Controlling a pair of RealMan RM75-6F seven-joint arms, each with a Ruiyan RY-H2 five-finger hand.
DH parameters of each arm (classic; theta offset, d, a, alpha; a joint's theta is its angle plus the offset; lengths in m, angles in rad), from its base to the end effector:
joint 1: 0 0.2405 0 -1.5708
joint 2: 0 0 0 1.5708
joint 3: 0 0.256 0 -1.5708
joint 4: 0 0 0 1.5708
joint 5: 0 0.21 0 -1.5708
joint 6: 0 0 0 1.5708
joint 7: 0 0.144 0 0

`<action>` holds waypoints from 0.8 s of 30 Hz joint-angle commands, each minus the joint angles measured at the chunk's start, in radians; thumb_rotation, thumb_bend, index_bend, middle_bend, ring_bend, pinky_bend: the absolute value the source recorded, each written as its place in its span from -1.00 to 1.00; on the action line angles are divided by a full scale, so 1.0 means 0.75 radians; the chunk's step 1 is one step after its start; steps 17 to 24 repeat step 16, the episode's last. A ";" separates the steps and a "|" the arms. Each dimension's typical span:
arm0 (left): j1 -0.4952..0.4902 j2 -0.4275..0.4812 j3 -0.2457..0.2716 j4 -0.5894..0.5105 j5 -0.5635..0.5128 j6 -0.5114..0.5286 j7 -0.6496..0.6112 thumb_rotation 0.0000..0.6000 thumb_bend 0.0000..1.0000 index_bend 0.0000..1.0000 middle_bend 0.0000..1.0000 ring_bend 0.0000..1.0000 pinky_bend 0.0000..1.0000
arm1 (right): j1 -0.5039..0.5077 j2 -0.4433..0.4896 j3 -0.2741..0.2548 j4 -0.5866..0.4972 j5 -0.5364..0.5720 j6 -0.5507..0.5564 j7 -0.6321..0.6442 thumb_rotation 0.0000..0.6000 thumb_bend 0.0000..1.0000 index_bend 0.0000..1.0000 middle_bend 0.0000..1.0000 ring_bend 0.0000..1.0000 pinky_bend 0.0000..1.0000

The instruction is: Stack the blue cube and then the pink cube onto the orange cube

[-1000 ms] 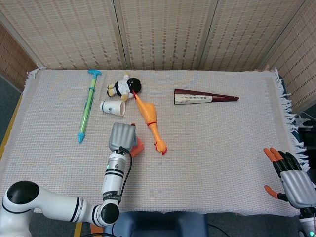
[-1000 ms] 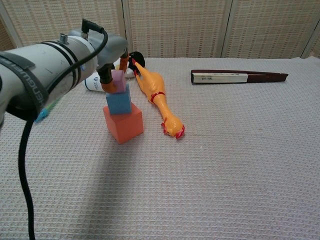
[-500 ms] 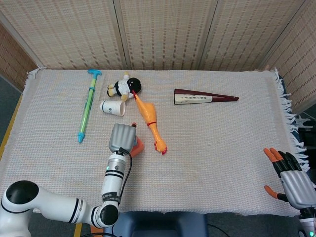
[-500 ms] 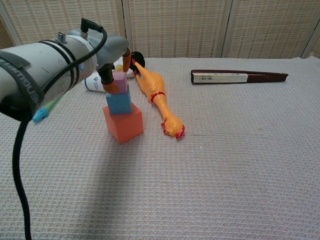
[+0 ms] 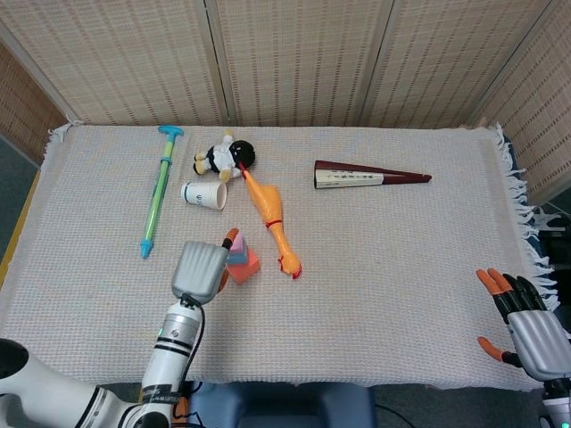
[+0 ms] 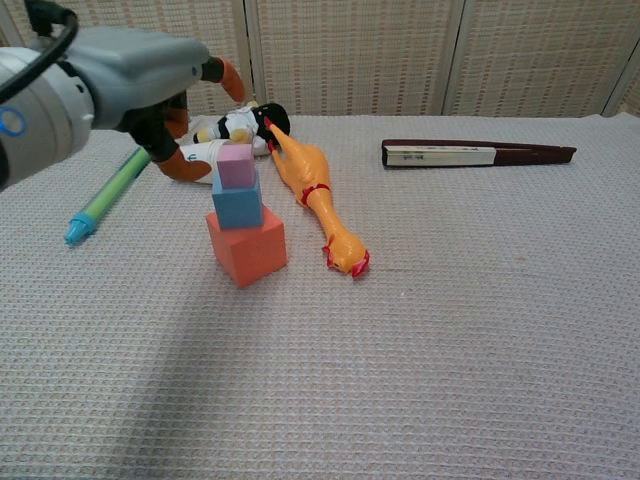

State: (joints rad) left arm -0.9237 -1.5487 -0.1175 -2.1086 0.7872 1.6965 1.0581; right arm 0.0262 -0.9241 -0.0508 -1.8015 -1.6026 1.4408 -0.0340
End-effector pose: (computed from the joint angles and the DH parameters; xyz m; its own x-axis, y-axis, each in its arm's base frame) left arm -0.0495 0.2743 0.0428 0.5847 0.0205 0.8110 0.7917 -0.2324 -0.5650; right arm -0.2932 -0.1390 0.1782 0.4351 -0.1663 0.8849 -0.8999 -0.0498 0.4332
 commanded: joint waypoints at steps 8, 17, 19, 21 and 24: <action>0.869 0.275 0.786 0.737 1.054 0.400 -1.662 1.00 -0.35 -0.95 -0.90 -1.00 -0.66 | -0.006 -0.097 -0.001 0.022 -0.057 0.029 -0.110 1.00 -0.77 -1.00 -1.00 -1.00 -1.00; 0.884 0.412 0.739 0.719 1.021 0.194 -1.701 1.00 -0.32 -0.99 -0.96 -1.00 -0.67 | -0.011 -0.128 0.004 0.026 -0.064 0.044 -0.158 1.00 -0.77 -1.00 -1.00 -1.00 -1.00; 0.884 0.412 0.739 0.719 1.021 0.194 -1.701 1.00 -0.32 -0.99 -0.96 -1.00 -0.67 | -0.011 -0.128 0.004 0.026 -0.064 0.044 -0.158 1.00 -0.77 -1.00 -1.00 -1.00 -1.00; 0.884 0.412 0.739 0.719 1.021 0.194 -1.701 1.00 -0.32 -0.99 -0.96 -1.00 -0.67 | -0.011 -0.128 0.004 0.026 -0.064 0.044 -0.158 1.00 -0.77 -1.00 -1.00 -1.00 -1.00; 0.884 0.412 0.739 0.719 1.021 0.194 -1.701 1.00 -0.32 -0.99 -0.96 -1.00 -0.67 | -0.011 -0.128 0.004 0.026 -0.064 0.044 -0.158 1.00 -0.77 -1.00 -1.00 -1.00 -1.00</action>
